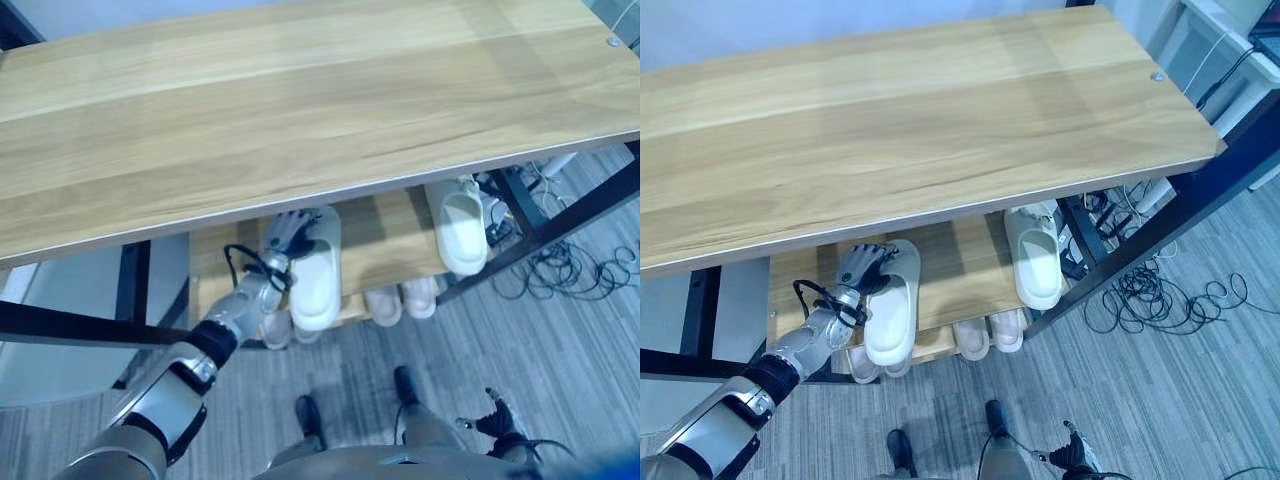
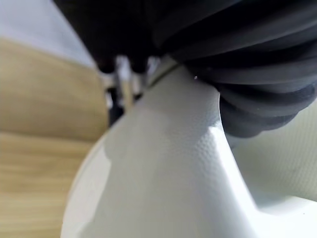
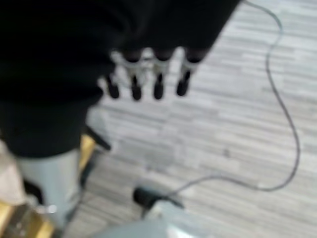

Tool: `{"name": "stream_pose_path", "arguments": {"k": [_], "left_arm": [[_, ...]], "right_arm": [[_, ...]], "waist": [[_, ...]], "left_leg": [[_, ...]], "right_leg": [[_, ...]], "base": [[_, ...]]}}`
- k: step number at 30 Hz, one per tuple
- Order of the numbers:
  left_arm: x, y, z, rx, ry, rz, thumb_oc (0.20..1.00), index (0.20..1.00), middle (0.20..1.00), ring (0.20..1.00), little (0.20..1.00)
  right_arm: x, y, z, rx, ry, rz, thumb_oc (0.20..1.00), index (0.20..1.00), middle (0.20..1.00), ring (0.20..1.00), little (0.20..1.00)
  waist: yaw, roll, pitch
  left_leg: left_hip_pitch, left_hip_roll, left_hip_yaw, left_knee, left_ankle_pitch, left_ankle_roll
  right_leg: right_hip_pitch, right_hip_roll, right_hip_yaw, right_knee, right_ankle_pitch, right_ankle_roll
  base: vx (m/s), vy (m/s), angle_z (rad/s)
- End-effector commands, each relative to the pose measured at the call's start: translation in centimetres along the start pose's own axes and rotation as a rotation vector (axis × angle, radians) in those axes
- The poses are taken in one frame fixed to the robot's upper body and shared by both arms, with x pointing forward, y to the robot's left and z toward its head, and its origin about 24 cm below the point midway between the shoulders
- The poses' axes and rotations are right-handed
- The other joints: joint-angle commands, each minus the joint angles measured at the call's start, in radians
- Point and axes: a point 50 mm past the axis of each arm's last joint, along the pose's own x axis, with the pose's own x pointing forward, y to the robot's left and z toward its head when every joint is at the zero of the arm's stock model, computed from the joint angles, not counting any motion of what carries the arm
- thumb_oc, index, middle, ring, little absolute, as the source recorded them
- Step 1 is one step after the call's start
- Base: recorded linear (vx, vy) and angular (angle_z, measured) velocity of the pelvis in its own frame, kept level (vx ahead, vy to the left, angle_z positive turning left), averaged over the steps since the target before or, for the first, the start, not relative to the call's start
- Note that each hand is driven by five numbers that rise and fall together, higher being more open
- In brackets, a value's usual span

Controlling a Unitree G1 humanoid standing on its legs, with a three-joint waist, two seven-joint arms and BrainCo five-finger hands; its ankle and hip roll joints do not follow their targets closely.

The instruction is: Arrange the slippers neatly on the shoe rack.

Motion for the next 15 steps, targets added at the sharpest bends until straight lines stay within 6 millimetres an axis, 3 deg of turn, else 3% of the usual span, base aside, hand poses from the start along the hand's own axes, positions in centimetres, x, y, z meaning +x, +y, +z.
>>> {"name": "stream_pose_path", "arguments": {"k": [1, 7, 15], "left_arm": [[4.0, 3.5, 0.9, 0.011, -0.036, 0.16, 0.2, 0.2, 0.2, 0.2, 0.2], [5.0, 2.4, 2.7, -0.005, -0.051, 0.138, 0.2, 0.2, 0.2, 0.2, 0.2], [6.3, 2.4, 4.5, -0.024, -0.075, 0.156, 0.2, 0.2, 0.2, 0.2, 0.2]], "right_arm": [[0.7, -2.1, -0.1, -0.018, 0.005, -0.07, 1.0, 1.0, 1.0, 1.0, 1.0], [1.0, -2.7, 0.3, 0.005, 0.001, -0.103, 1.0, 1.0, 1.0, 1.0, 1.0], [1.3, -3.6, 0.4, 0.016, -0.005, -0.14, 1.0, 1.0, 1.0, 1.0, 1.0]], "waist": [[-0.024, 0.028, -0.009], [-0.031, 0.039, 0.0], [-0.041, 0.043, 0.006]], "left_leg": [[-0.023, 0.065, -0.076, 0.008, 0.031, -0.061], [-0.027, 0.078, -0.072, 0.008, 0.036, -0.066], [-0.034, 0.094, -0.057, 0.008, 0.041, -0.07]], "right_leg": [[-0.007, -0.038, -0.025, 0.011, 0.034, 0.088], [-0.019, -0.029, -0.017, 0.011, 0.033, 0.087], [-0.047, -0.015, 0.007, 0.011, 0.036, 0.091]], "base": [[0.01, -0.03, -0.13], [0.02, -0.036, -0.08], [0.01, -0.037, -0.08]]}}
